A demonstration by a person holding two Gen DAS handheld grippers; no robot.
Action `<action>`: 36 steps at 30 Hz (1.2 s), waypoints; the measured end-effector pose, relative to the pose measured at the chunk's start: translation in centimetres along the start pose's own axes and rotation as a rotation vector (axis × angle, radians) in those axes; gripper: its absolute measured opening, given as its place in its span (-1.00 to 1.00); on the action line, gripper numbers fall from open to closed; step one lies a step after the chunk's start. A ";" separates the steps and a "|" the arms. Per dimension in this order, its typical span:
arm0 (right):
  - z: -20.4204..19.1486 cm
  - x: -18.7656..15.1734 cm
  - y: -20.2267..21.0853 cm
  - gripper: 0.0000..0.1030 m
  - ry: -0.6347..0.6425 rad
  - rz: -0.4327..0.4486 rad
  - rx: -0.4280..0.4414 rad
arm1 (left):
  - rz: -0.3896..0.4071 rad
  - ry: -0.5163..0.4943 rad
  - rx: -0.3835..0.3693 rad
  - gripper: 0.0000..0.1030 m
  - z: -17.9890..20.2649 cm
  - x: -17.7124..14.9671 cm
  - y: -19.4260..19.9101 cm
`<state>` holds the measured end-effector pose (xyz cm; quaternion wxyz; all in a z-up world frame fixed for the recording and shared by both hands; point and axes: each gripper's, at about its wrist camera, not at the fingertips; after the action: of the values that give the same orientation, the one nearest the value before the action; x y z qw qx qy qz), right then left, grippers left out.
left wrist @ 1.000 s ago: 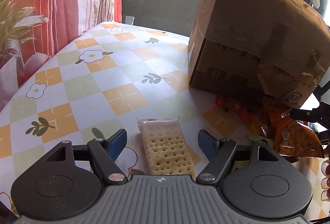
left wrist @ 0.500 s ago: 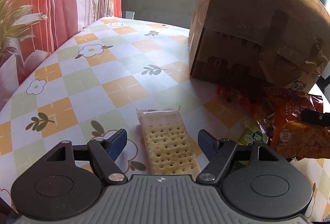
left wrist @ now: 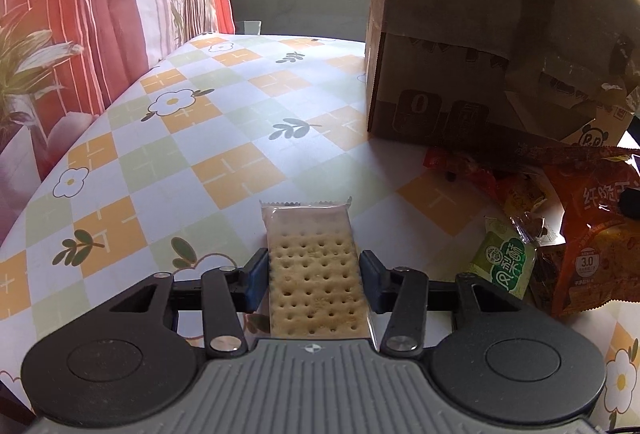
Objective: Organize snacks
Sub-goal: 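Lift both held packs over the box and release them inside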
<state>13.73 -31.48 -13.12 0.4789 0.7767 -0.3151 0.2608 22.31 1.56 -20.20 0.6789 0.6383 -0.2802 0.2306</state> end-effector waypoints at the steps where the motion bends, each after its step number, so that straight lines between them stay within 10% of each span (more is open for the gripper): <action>1: 0.1 0.0 0.1 -0.13 -0.001 0.001 0.005 | 0.006 0.016 -0.013 -0.05 -0.2 0.0 0.3; 23: -1.6 3.6 9.3 -0.13 0.100 0.208 0.089 | 0.252 0.004 -0.152 -0.05 1.1 5.7 7.2; 36: -4.1 18.4 12.2 -0.13 0.339 0.426 0.024 | 0.443 -0.064 -0.285 -0.05 5.1 15.2 11.3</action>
<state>16.57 -36.32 8.63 0.4499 0.6439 -0.3835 0.4857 25.51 -3.33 -1.50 0.6857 0.4663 -0.4640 0.3117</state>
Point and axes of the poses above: each gripper's, at about its wrist camera, not at the fingertips, and y roughly against the way its jaws point, z to its right, x to its top, and after that the axes turned 1 degree about y, right-handed
